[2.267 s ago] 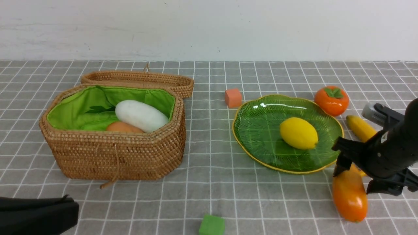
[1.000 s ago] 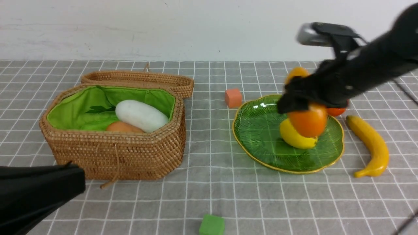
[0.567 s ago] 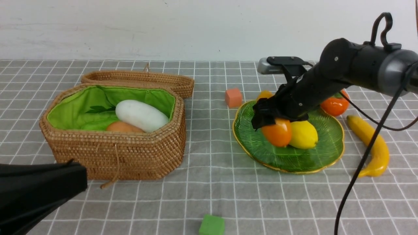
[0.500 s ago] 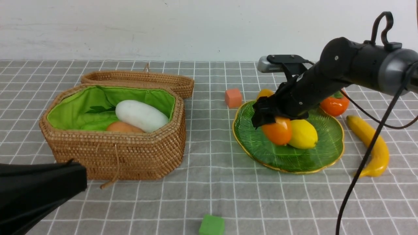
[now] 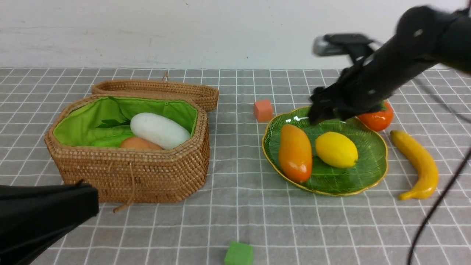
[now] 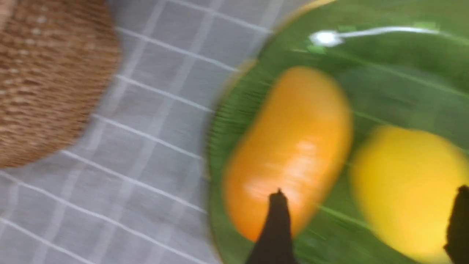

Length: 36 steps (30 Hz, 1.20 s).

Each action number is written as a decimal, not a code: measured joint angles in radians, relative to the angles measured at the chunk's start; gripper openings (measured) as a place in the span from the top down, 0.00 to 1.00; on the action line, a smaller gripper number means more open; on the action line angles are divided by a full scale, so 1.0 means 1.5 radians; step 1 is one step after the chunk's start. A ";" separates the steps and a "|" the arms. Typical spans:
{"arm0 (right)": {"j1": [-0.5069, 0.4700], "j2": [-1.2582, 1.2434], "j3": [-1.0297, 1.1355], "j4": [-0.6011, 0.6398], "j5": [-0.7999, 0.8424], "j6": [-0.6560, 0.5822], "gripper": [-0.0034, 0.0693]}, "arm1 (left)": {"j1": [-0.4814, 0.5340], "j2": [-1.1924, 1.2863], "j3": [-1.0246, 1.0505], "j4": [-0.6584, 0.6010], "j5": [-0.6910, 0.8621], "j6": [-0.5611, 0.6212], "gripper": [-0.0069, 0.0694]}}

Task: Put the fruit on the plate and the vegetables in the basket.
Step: Use the right arm to grab a banana and put it into the right plate

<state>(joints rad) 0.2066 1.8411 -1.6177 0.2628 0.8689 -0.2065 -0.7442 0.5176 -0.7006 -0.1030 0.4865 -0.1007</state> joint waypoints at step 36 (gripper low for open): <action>-0.244 0.000 0.177 -0.041 -0.007 0.086 0.51 | 0.000 0.007 0.000 0.000 0.000 0.000 0.92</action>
<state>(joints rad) -0.1589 1.8406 -1.3524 0.2012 0.8585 -0.0773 -0.7442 0.5275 -0.7006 -0.1030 0.4861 -0.1007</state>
